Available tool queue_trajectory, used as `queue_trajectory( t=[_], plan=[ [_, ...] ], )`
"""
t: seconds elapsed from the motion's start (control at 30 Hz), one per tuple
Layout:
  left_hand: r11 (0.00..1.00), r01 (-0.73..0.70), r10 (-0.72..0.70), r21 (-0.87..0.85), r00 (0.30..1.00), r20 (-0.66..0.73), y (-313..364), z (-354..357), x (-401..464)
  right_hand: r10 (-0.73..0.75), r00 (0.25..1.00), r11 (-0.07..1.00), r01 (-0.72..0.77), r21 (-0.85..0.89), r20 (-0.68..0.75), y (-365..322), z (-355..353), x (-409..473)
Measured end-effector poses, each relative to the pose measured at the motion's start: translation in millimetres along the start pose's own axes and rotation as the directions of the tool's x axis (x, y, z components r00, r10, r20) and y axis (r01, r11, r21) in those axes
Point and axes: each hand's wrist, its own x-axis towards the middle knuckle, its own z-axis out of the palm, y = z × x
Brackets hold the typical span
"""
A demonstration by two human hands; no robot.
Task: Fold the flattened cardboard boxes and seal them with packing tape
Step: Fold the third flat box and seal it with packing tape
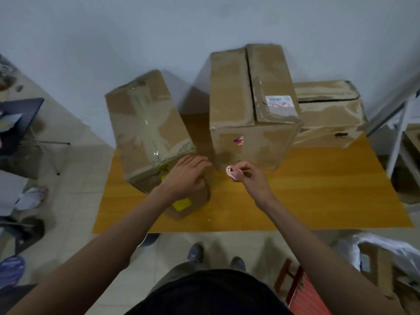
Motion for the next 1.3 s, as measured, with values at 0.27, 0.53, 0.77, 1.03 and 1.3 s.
queue_trajectory(
  t=[0.27,0.53,0.77,1.03,1.3],
  plan=[
    [0.988,0.104,-0.118,-0.112,0.985,-0.129,-65,-12,-72,0.019,0.98,1.0,-0.022,0.015,0.199,-29,93,4],
    [0.962,0.164,-0.212,-0.22,0.953,-0.218,-72,-1,-111,0.092,0.955,0.995,-0.097,0.003,0.283,-36,132,2],
    [0.892,0.321,-0.382,-0.319,0.912,-0.149,-57,18,-120,0.15,0.958,0.988,-0.136,-0.074,0.244,-40,144,7],
    [0.82,0.399,-0.468,-0.41,0.88,-0.079,-50,27,-108,0.098,0.967,0.986,-0.062,-0.154,0.234,-39,148,3],
    [0.421,0.497,-0.659,-0.758,0.742,0.12,-45,38,-93,-0.178,0.952,0.826,0.283,-0.488,0.25,-44,146,14]
  ],
)
